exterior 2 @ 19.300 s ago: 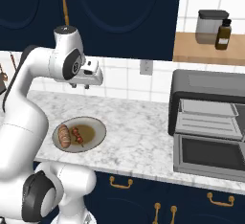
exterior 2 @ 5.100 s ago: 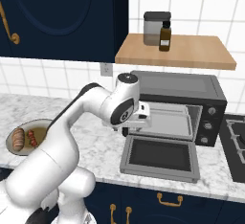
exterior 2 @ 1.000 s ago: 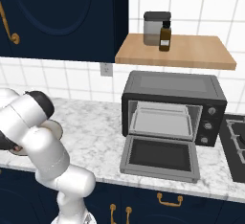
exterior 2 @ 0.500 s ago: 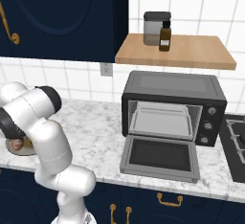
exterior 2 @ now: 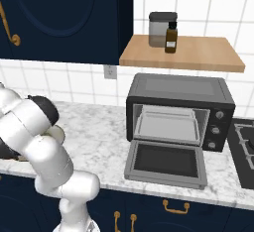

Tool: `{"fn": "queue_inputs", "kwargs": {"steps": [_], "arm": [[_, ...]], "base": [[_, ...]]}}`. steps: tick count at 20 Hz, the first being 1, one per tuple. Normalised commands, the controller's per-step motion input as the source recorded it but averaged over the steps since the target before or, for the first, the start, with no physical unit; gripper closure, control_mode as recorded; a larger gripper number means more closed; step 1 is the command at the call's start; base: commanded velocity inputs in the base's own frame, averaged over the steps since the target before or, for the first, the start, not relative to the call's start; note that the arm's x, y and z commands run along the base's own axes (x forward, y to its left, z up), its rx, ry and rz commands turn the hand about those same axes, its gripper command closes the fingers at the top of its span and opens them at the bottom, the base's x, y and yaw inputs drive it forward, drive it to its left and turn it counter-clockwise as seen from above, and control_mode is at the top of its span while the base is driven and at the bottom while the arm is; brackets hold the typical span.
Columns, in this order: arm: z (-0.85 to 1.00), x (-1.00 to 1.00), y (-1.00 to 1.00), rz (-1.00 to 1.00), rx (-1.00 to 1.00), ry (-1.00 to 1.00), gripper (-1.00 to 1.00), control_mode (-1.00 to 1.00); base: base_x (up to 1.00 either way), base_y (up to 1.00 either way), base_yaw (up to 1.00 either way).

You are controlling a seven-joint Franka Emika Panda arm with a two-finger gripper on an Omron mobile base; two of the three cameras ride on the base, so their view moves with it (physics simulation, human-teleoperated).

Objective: Pick up the kebab skewer and baguette bread, and place them inside the toaster oven. Close the toaster oven door and start by setting the timer.

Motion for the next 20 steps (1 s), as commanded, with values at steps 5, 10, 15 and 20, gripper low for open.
{"fn": "queue_inputs", "kwargs": {"steps": [5, 10, 15, 20], "arm": [[0.61, -0.42, -0.86, 0.12, 0.0, -0.05, 1.0, -1.0], [0.39, -0.39, -1.0, 0.16, 0.02, -0.07, 1.0, -1.0], [0.24, -0.17, -1.0, 0.13, 0.05, -0.08, 1.0, -1.0], [0.37, -0.03, -0.96, 0.01, 0.13, -0.02, 1.0, -1.0]], "base": [[0.0, 0.0, 0.0], [0.0, 0.0, 0.0], [0.0, 0.0, 0.0], [0.0, 0.0, 0.0]]}}
